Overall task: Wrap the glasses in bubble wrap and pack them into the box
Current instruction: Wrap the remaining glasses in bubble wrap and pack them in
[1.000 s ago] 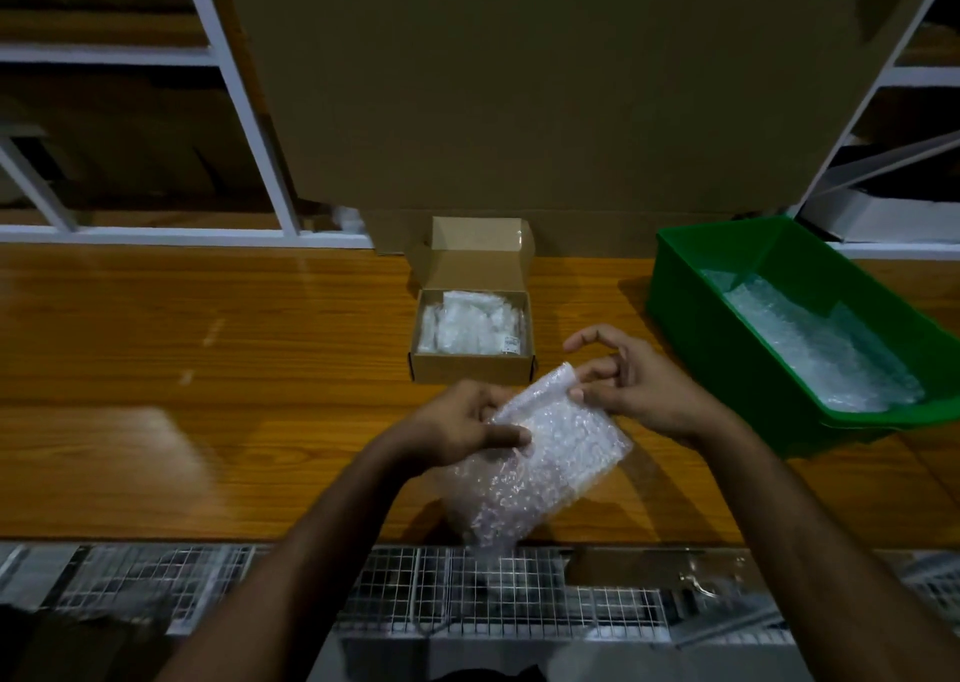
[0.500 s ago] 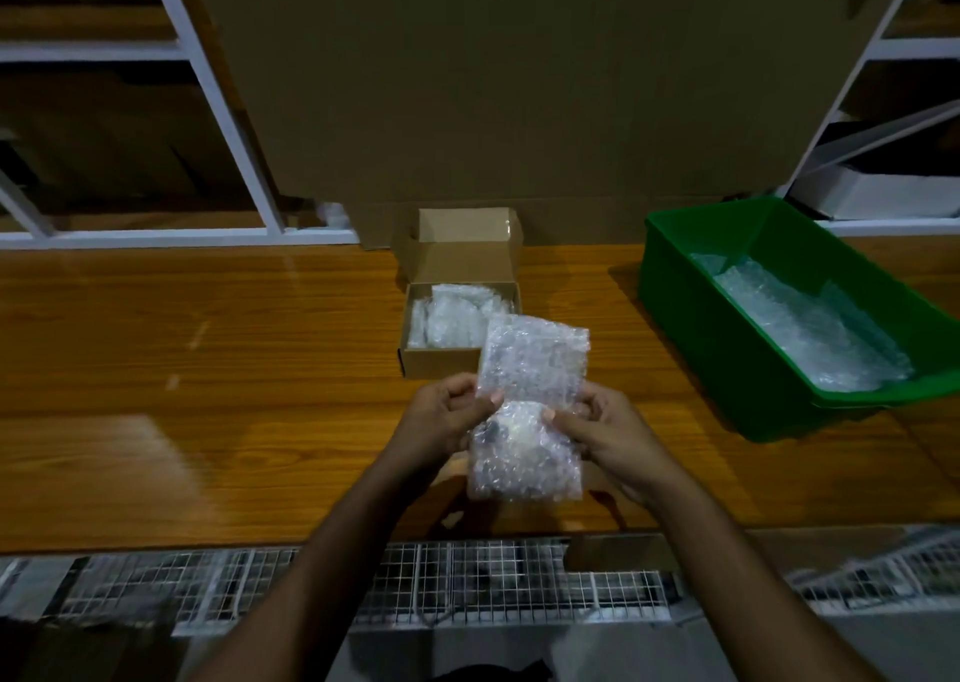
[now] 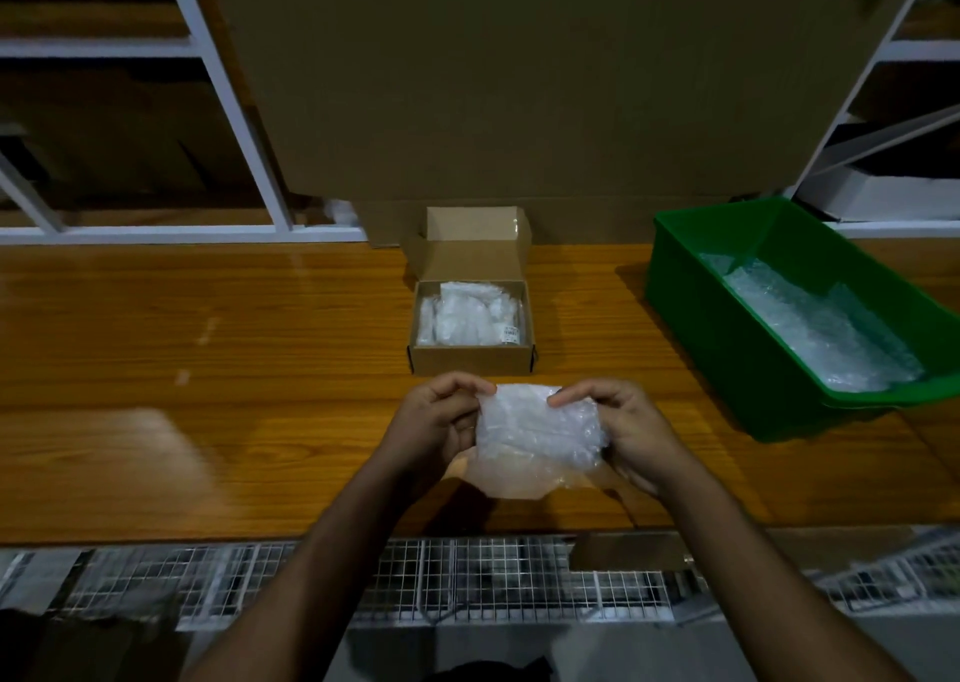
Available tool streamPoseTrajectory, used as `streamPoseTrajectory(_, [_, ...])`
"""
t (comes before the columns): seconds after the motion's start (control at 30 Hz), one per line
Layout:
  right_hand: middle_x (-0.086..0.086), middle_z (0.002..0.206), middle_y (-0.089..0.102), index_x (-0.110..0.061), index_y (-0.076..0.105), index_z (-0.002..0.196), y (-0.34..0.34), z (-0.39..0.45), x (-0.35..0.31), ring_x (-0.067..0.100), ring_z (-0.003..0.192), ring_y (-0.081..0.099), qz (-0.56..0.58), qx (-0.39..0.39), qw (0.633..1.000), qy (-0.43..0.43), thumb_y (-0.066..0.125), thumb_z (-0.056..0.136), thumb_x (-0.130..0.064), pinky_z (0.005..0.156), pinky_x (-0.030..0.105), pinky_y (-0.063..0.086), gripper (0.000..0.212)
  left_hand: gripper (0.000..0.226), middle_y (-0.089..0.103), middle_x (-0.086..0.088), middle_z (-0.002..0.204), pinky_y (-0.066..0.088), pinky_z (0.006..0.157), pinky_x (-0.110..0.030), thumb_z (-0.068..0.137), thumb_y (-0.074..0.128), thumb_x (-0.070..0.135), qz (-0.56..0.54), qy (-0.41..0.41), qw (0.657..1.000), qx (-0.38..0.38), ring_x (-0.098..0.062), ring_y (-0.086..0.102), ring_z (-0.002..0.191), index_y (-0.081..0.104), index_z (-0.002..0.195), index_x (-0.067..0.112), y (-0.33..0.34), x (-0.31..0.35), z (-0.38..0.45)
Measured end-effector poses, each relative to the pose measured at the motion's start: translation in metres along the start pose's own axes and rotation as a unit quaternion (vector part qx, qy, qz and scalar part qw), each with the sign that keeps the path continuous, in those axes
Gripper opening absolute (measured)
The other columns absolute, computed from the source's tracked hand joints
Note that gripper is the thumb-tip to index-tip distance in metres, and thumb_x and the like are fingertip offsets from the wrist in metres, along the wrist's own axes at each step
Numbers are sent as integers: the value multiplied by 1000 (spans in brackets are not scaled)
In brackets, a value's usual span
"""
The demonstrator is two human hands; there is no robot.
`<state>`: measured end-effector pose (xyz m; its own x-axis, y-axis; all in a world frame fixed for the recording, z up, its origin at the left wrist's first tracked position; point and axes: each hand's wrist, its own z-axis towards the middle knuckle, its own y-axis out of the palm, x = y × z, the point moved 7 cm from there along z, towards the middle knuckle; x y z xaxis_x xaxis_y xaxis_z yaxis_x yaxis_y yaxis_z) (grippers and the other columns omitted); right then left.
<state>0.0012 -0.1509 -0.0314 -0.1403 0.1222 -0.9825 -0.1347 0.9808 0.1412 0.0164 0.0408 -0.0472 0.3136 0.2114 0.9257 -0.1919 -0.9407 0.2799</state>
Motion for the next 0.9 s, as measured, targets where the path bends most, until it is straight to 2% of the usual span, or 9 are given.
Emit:
streamPoseTrajectory(0.07, [4, 89, 76, -15, 80, 71, 2, 2, 1, 20, 81, 73, -19, 0, 1000, -5, 55, 91, 13, 66, 37, 60, 41, 21, 71, -24, 102, 58, 64, -35, 103, 46, 14, -31, -25, 999, 2, -27, 74, 84, 61, 116, 7, -5, -4, 1])
streamPoseTrajectory(0.13, [7, 93, 76, -16, 80, 74, 3, 3, 0, 25, 87, 72, -52, 8, 998, -15, 56, 91, 13, 69, 43, 60, 41, 33, 71, -22, 115, 59, 75, -44, 103, 47, 34, -28, -73, 997, -10, -36, 71, 101, 59, 125, 13, -5, -10, -1])
streamPoseTrajectory(0.2, [9, 95, 75, -20, 81, 75, 5, 5, 0, 30, 89, 70, -90, 16, 995, -27, 56, 92, 13, 69, 46, 58, 45, 34, 70, -19, 118, 61, 72, -43, 98, 58, 32, 5, -90, 996, -21, -34, 72, 100, 58, 126, 12, -5, -13, -3])
streamPoseTrajectory(0.3, [10, 101, 72, -21, 80, 86, 8, 4, 1, 28, 88, 67, -71, 45, 996, -26, 55, 96, 4, 62, 34, 57, 37, 44, 70, -18, 115, 61, 67, -38, 89, 71, 7, 49, -59, 997, -5, -31, 74, 95, 55, 130, 10, -13, -16, -2])
streamPoseTrajectory(0.4, [16, 113, 65, -19, 62, 121, 20, -3, 12, 34, 90, 67, 40, 41, 996, 62, 40, 106, -23, 62, 41, 58, 27, 50, 73, -16, 109, 60, 68, -41, 86, 73, 3, 65, -14, 998, 5, -33, 73, 96, 53, 130, 15, -24, -15, -5])
streamPoseTrajectory(0.5, [16, 116, 70, -16, 55, 129, 40, -13, 25, 43, 102, 69, 42, -43, 987, 152, 42, 98, -44, 69, 47, 63, 43, 49, 74, -14, 107, 60, 75, -53, 86, 76, 8, 102, 23, 994, 13, -35, 73, 95, 55, 129, 15, -33, -11, -8])
streamPoseTrajectory(0.6, [15, 110, 74, -9, 53, 128, 54, -16, 27, 41, 92, 72, 46, -69, 984, 155, 61, 90, -23, 62, 37, 63, 42, 35, 74, -14, 104, 60, 72, -53, 86, 76, 10, 119, 46, 992, -3, -37, 72, 91, 62, 118, 11, -40, -6, -12])
streamPoseTrajectory(0.7, [16, 107, 72, -8, 56, 125, 56, -14, 27, 38, 79, 72, 56, -21, 987, 147, 60, 93, -2, 55, 29, 61, 33, 14, 74, -6, 88, 59, 64, -39, 88, 73, 4, 121, 53, 991, -27, -26, 71, 78, 68, 98, 11, -45, 2, -15])
streamPoseTrajectory(0.9, [24, 100, 69, 0, 73, 91, 66, -11, 27, 26, 58, 67, 119, 11, 988, 101, 59, 84, 4, 46, 22, 56, 17, 16, 75, -13, 95, 57, 67, -29, 90, 64, -5, 57, 27, 997, -47, -25, 72, 80, 75, 89, 7, -55, 7, -16])
